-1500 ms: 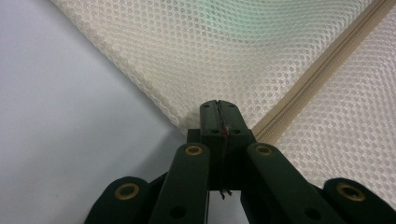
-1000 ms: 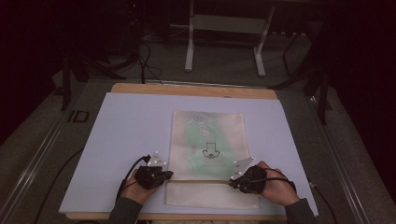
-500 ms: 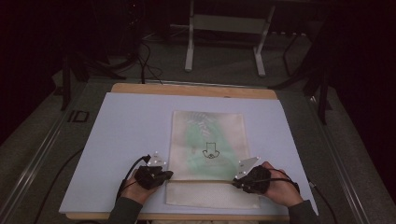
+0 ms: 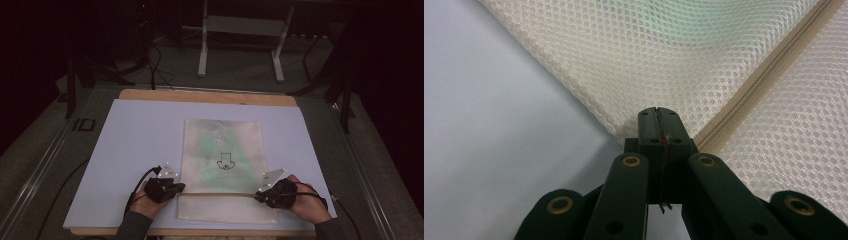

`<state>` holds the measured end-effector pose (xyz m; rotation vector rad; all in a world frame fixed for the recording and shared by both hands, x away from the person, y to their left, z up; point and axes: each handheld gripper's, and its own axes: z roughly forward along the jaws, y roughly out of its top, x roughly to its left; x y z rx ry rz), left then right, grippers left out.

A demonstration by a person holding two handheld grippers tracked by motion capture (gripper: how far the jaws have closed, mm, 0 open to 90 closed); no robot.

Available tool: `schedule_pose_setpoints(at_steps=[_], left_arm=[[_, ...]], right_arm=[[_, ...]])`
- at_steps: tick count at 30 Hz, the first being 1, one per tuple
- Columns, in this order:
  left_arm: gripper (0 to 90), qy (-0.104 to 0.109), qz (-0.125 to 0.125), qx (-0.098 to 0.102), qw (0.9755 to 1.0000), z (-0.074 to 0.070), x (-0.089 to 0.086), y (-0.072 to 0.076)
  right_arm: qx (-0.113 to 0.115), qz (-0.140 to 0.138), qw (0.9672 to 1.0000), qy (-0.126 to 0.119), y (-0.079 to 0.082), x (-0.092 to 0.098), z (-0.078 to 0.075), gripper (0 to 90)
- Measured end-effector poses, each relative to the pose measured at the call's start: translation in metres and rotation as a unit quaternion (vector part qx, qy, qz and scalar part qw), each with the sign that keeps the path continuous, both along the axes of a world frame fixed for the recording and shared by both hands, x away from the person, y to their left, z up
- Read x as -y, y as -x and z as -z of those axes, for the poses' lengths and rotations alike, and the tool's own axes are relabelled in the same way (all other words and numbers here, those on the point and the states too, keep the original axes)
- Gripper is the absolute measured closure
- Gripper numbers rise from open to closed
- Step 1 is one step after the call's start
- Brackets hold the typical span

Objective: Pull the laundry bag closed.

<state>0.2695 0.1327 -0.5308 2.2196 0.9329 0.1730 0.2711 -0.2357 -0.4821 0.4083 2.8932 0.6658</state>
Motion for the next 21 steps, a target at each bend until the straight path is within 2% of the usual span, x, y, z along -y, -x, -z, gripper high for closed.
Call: schedule_pose_setpoints(at_steps=[21], left_arm=[[89.6,-0.001,0.001,0.002,1.0000,0.000,0.000,0.000]], right_arm=[[-0.007,0.011,0.9999,-0.001,0.000,0.014,0.002,82.4]])
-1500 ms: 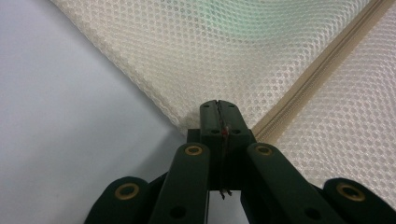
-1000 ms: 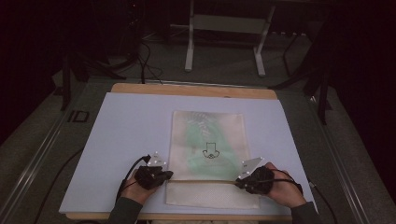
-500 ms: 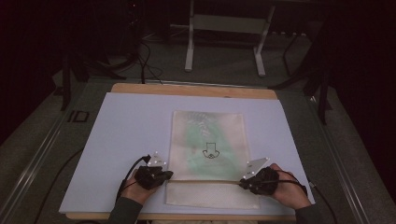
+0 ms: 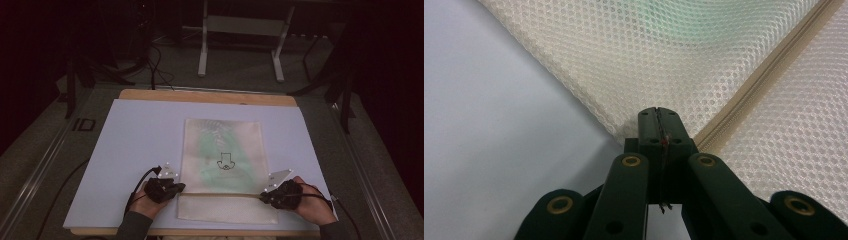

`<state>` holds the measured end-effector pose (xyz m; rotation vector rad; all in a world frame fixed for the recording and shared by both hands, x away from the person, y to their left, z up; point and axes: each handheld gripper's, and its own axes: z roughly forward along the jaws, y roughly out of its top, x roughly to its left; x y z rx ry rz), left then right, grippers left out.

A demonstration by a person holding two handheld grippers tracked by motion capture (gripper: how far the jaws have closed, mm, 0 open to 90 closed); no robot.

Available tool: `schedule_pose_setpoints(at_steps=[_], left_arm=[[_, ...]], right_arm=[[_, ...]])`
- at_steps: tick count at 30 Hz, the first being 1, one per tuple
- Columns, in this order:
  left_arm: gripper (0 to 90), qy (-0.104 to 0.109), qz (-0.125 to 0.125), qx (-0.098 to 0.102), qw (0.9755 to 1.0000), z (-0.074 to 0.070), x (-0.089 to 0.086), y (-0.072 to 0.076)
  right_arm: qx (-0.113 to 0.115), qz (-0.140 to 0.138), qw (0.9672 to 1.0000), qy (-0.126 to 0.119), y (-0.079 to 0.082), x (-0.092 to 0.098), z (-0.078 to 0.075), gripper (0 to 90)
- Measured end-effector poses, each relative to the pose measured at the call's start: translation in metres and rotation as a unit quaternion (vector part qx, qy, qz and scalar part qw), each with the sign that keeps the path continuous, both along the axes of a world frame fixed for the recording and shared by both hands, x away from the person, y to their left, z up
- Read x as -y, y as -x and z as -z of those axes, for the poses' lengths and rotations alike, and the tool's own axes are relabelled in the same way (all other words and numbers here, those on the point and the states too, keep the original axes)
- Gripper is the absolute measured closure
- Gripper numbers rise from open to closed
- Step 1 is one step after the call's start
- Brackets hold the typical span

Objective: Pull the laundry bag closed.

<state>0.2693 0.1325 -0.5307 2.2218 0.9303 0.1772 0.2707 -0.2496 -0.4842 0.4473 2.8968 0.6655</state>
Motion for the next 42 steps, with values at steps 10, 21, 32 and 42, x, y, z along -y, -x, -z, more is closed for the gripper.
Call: schedule_pose_setpoints(at_steps=[10,21,32,42], left_arm=[[89.6,0.000,-0.001,0.000,1.0000,0.000,0.000,0.000],[89.5,0.001,-0.001,-0.001,1.0000,0.000,0.000,0.000],[89.6,0.001,0.000,-0.001,1.0000,0.000,0.000,0.000],[89.6,0.001,0.000,-0.001,1.0000,0.000,0.000,0.000]], right_arm=[[-0.004,0.009,0.9999,-0.003,0.001,0.007,0.001,82.4],[-0.014,0.023,0.9996,-0.007,0.001,0.018,0.005,82.4],[-0.021,0.032,0.9992,-0.014,0.000,0.028,0.008,82.4],[-0.025,0.036,0.9988,-0.019,0.000,0.034,0.006,82.3]])
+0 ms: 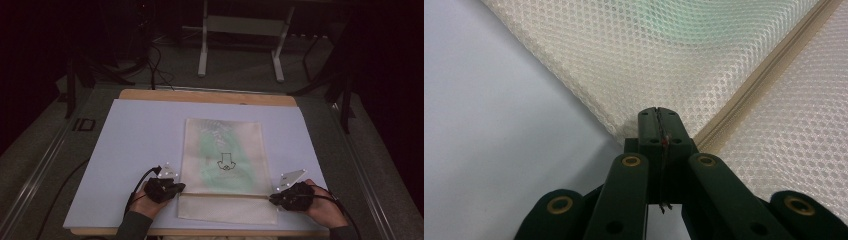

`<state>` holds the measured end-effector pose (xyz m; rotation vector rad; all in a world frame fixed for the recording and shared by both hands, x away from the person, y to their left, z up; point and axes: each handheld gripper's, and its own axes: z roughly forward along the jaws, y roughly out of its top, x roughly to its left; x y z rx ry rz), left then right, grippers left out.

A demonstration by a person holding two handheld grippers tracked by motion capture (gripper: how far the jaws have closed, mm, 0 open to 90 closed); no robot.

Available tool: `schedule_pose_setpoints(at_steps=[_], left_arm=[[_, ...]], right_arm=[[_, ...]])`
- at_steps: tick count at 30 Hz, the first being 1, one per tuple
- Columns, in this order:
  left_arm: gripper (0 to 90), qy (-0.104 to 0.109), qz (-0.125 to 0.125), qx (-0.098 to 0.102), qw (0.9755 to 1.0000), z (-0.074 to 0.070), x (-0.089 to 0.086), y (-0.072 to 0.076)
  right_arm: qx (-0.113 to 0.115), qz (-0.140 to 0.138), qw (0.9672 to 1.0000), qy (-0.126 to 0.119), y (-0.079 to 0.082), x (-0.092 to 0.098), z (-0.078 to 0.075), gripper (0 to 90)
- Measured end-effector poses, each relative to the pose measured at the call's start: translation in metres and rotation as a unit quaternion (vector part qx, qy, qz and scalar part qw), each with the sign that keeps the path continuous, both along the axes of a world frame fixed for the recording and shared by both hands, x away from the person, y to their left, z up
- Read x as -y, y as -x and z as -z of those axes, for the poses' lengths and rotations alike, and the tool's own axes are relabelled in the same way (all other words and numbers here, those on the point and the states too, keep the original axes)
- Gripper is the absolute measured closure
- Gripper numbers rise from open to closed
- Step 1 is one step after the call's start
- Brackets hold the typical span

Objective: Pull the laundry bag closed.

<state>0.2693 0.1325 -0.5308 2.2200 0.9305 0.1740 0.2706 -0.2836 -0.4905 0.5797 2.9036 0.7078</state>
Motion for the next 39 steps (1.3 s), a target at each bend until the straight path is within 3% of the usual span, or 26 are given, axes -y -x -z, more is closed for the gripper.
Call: schedule_pose_setpoints(at_steps=[26,39], left_arm=[[89.2,0.012,-0.003,-0.005,0.9999,0.001,-0.002,-0.001],[89.0,0.010,-0.001,0.000,0.9999,0.001,-0.002,0.000]], right_arm=[[0.021,0.022,0.9992,-0.024,0.004,0.011,-0.009,73.4],[0.039,0.058,0.9967,-0.042,0.006,0.030,-0.017,68.5]])
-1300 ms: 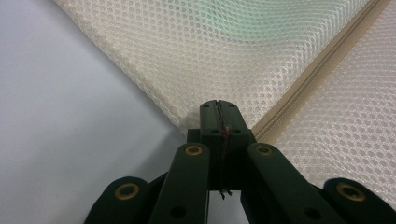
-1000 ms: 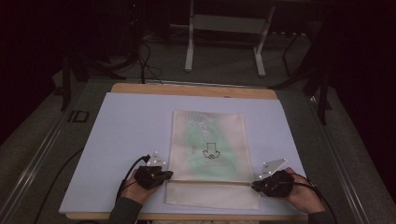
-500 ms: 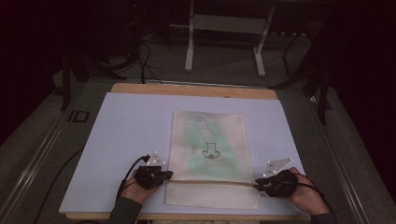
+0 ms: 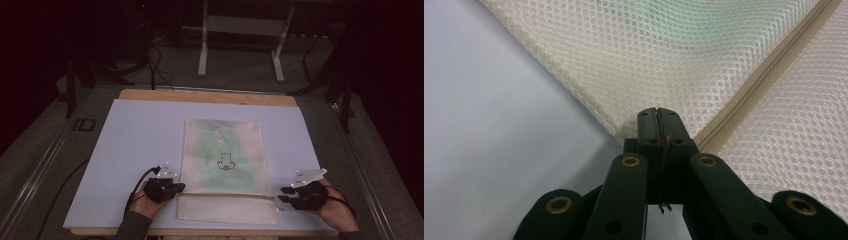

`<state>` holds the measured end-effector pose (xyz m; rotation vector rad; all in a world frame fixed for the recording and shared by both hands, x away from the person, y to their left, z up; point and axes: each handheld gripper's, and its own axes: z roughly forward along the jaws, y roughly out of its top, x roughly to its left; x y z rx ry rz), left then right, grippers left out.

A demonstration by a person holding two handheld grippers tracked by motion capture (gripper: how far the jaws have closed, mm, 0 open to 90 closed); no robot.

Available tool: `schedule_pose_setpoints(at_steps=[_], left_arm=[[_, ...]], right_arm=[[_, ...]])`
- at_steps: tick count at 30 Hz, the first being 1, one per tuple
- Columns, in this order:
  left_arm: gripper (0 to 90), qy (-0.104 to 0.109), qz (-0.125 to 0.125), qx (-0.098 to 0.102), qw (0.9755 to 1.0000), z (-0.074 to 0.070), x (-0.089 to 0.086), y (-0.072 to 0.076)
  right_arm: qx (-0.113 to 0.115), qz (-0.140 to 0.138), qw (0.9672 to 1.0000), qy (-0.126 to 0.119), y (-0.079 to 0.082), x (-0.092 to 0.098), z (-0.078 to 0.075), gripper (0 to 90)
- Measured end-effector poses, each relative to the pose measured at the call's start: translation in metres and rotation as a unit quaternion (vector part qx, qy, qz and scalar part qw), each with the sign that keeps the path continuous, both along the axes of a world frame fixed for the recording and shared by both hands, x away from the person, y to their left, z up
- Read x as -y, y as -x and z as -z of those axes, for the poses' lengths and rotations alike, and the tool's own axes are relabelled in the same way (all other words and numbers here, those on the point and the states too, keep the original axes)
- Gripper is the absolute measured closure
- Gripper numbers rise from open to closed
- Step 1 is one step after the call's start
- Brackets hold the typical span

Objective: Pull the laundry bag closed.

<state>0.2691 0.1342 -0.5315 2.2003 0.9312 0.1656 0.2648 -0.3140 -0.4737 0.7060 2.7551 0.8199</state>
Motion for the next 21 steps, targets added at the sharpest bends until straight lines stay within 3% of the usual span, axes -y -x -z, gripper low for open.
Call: schedule_pose_setpoints(at_steps=[10,21], left_arm=[[88.9,-0.004,0.003,0.007,1.0000,0.000,0.001,0.001],[88.9,-0.007,0.004,0.012,0.9999,0.000,0.001,0.002]], right_arm=[[0.016,0.033,0.9992,-0.018,0.002,0.023,-0.006,66.0],[0.008,0.049,0.9986,-0.020,-0.001,0.032,0.003,64.6]])
